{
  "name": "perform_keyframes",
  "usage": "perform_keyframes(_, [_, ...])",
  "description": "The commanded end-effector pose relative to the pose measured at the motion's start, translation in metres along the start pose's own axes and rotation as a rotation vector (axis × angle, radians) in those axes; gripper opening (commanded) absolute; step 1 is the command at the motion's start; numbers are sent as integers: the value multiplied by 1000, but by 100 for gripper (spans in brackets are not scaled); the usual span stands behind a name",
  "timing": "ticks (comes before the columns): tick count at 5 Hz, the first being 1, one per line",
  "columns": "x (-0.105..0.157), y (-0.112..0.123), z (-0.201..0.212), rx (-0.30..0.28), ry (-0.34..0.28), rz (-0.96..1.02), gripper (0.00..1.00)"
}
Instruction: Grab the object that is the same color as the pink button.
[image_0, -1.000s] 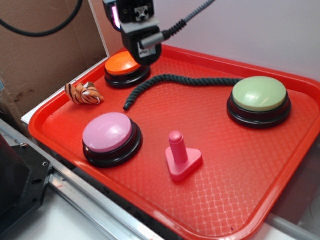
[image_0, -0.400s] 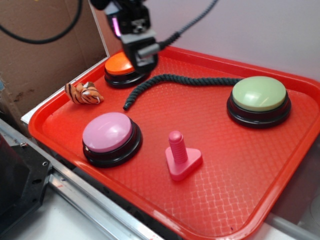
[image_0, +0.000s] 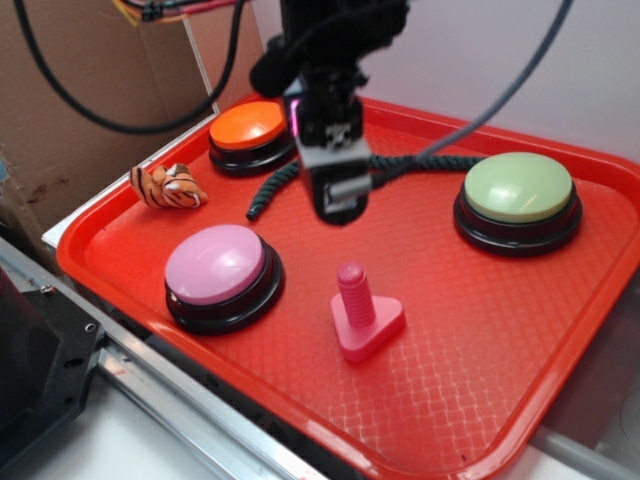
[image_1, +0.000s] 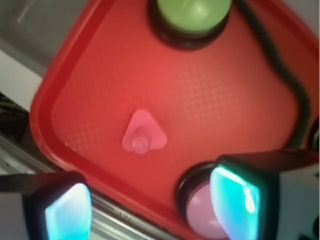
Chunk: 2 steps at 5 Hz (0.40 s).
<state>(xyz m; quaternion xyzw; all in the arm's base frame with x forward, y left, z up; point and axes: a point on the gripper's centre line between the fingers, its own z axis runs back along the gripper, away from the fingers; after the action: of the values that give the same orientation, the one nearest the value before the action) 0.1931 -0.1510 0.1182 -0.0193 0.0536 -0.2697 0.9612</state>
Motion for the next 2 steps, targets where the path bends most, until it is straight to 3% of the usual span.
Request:
perform_keyframes(1, [0, 15, -33, -52, 11, -13, 100])
perform_keyframes(2, [20, 7, -50, -32, 18, -97, 100])
